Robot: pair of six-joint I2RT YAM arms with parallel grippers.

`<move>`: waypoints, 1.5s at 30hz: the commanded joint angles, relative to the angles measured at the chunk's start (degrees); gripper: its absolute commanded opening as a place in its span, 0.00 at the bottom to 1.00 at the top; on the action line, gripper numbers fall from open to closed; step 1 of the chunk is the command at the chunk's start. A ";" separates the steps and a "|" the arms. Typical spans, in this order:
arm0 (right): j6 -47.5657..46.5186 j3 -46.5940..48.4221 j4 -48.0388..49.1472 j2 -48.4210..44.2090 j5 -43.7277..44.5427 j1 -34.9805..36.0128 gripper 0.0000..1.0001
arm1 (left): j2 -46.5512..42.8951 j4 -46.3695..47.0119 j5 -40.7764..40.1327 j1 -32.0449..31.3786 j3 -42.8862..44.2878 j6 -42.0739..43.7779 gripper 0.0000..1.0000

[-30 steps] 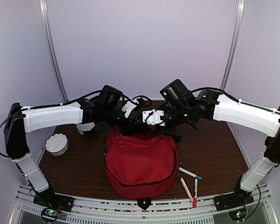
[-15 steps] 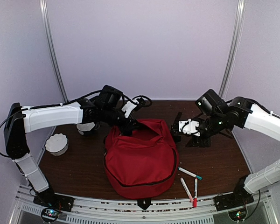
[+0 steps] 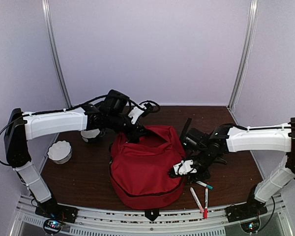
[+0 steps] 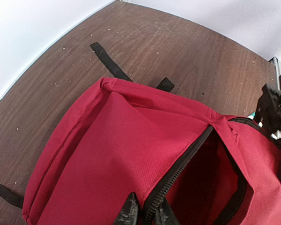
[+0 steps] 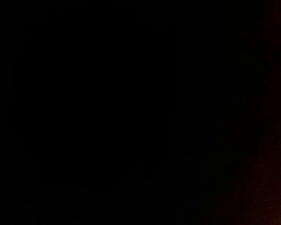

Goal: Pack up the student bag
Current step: Adjust the student bag at the center of the board, then pick up the glue stick from the center of the board.

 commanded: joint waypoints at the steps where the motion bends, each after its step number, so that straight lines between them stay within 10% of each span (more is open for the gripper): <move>1: 0.66 6.72 9.13 7.44 -0.69 2.20 0.35 | -1.69 1.23 -2.64 -0.19 1.95 0.07 0.12; 9: 3.33 17.20 9.74 13.68 -2.53 3.38 0.35 | -3.52 0.16 -7.19 0.03 1.78 1.82 0.12; 23: -6.52 3.08 -1.59 -1.19 -1.60 3.38 0.43 | -2.02 -0.03 -5.31 0.18 2.31 1.00 0.12; 45: -14.72 4.44 3.37 10.68 7.66 6.92 0.47 | -1.18 -0.12 -3.43 0.20 2.66 0.29 0.12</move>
